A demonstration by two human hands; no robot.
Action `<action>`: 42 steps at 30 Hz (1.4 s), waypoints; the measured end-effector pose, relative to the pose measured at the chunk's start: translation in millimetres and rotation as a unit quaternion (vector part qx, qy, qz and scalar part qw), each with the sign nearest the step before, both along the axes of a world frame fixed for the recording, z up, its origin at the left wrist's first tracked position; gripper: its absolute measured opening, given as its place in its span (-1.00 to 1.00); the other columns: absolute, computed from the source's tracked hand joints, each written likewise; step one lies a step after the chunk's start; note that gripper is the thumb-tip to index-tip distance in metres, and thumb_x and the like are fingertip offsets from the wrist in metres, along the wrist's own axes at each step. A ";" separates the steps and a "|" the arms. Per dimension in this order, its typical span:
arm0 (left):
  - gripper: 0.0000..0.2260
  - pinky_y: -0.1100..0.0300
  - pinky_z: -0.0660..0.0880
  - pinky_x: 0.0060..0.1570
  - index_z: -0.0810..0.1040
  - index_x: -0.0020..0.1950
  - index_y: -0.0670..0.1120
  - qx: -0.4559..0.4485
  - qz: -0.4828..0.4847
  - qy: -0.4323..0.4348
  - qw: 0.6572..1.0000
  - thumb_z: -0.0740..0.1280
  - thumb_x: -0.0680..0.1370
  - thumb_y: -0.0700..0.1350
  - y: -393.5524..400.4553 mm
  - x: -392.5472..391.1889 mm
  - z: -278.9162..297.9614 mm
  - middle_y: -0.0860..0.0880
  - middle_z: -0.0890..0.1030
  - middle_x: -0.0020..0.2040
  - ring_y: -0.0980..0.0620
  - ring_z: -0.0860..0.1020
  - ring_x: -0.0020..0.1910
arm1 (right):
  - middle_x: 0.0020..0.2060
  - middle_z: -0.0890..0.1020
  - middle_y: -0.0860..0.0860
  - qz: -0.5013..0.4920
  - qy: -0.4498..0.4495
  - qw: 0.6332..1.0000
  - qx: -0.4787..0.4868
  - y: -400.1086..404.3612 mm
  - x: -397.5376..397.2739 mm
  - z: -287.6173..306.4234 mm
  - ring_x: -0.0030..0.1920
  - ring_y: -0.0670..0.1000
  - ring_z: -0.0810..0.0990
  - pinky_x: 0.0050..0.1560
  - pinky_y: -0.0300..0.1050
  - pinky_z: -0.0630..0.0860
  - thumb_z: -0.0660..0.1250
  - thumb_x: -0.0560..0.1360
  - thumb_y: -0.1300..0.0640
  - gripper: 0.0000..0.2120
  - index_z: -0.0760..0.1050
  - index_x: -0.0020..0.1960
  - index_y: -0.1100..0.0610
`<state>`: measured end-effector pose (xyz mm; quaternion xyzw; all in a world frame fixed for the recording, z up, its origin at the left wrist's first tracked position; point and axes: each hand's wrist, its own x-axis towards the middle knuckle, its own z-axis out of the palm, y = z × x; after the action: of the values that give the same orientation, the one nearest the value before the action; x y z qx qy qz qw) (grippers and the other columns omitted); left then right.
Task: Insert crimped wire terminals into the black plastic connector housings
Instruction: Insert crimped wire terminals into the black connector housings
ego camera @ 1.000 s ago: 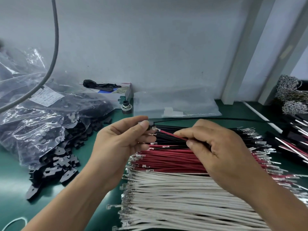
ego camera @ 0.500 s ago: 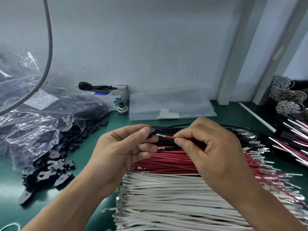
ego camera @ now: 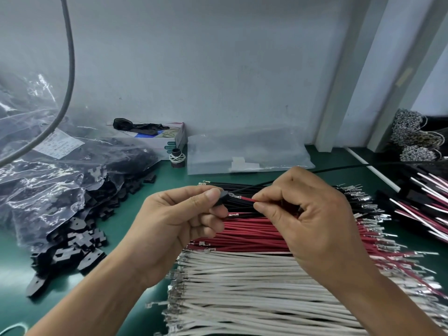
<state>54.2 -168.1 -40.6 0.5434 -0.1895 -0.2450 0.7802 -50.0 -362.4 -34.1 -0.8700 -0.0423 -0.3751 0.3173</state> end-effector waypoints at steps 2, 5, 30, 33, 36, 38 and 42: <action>-0.56 0.22 0.59 -0.34 0.74 0.03 -0.24 0.011 -0.007 -0.002 1.000 0.66 0.27 -0.01 2.3 0.8 1.4 -0.21 0.70 -0.22 -0.02 0.63 -0.38 | -0.22 0.57 -0.17 0.023 0.012 1.000 -0.001 -2.2 0.0 1.3 -0.15 -0.03 0.62 -0.18 -0.20 0.52 0.50 0.46 0.12 -0.95 0.70 -0.10 -0.01; -0.62 0.23 0.57 -0.38 0.74 0.02 -0.25 0.037 -0.013 -0.001 0.999 0.62 0.30 -0.05 4.8 1.5 4.3 -0.21 0.69 -0.24 -0.02 0.62 -0.40 | -0.23 0.56 -0.16 0.046 0.029 0.998 -0.027 -7.0 -0.2 3.9 -0.17 -0.03 0.61 -0.20 -0.13 0.53 0.48 0.47 0.10 -0.96 0.71 -0.10 0.01; -0.72 0.25 0.61 -0.31 0.78 -0.11 -0.14 0.091 0.054 -0.146 0.984 0.59 0.20 -0.16 -3.2 -15.7 6.8 -0.26 0.72 -0.25 -0.07 0.69 -0.38 | -0.19 0.50 -0.17 0.003 0.039 0.994 -0.103 12.8 1.5 -3.9 -0.21 -0.16 0.49 -0.18 -0.31 0.42 0.35 0.55 0.08 -0.88 0.64 -0.09 0.07; -0.72 0.25 0.61 -0.33 0.78 -0.11 -0.14 0.085 0.054 -0.144 0.984 0.59 0.20 -0.15 -4.5 -16.8 7.3 -0.26 0.72 -0.26 -0.07 0.68 -0.39 | -0.19 0.50 -0.19 0.010 0.038 0.994 -0.101 11.6 -0.7 -2.3 -0.20 -0.17 0.50 -0.18 -0.31 0.44 0.34 0.56 0.06 -0.88 0.63 -0.08 0.04; -0.72 0.25 0.60 -0.36 0.78 -0.12 -0.11 0.096 0.058 -0.142 0.983 0.59 0.20 -0.10 -6.3 -15.5 7.7 -0.22 0.73 -0.26 -0.06 0.68 -0.40 | -0.21 0.53 -0.19 -0.052 0.018 0.981 -0.184 6.5 -3.3 7.6 -0.18 -0.17 0.48 -0.23 -0.23 0.44 0.41 0.55 0.04 -0.92 0.63 -0.11 -0.01; -0.72 0.25 0.59 -0.38 0.78 -0.12 -0.09 0.108 0.072 -0.142 0.981 0.59 0.21 -0.06 -6.3 -11.8 6.0 -0.19 0.72 -0.28 -0.05 0.68 -0.40 | -0.19 0.53 -0.16 -0.076 -0.002 0.971 -0.228 7.2 -6.1 13.9 -0.13 -0.10 0.45 -0.20 -0.24 0.38 0.46 0.51 0.05 -0.96 0.63 -0.10 -0.01; -0.70 0.27 0.56 -0.41 0.77 -0.11 -0.12 0.115 0.094 -0.116 0.982 0.60 0.19 -0.07 -2.2 -5.5 2.4 -0.20 0.72 -0.28 -0.03 0.67 -0.38 | -0.15 0.52 -0.19 0.037 0.124 0.969 -0.210 22.5 -11.4 11.0 -0.10 -0.15 0.43 -0.16 -0.19 0.38 0.39 0.45 -0.16 -0.84 0.63 -0.08 -0.10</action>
<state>48.8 -170.3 -38.2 0.6696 -0.1978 -0.1258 0.7048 -61.4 -339.9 -23.1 -0.9547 -0.1125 -0.2350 0.1441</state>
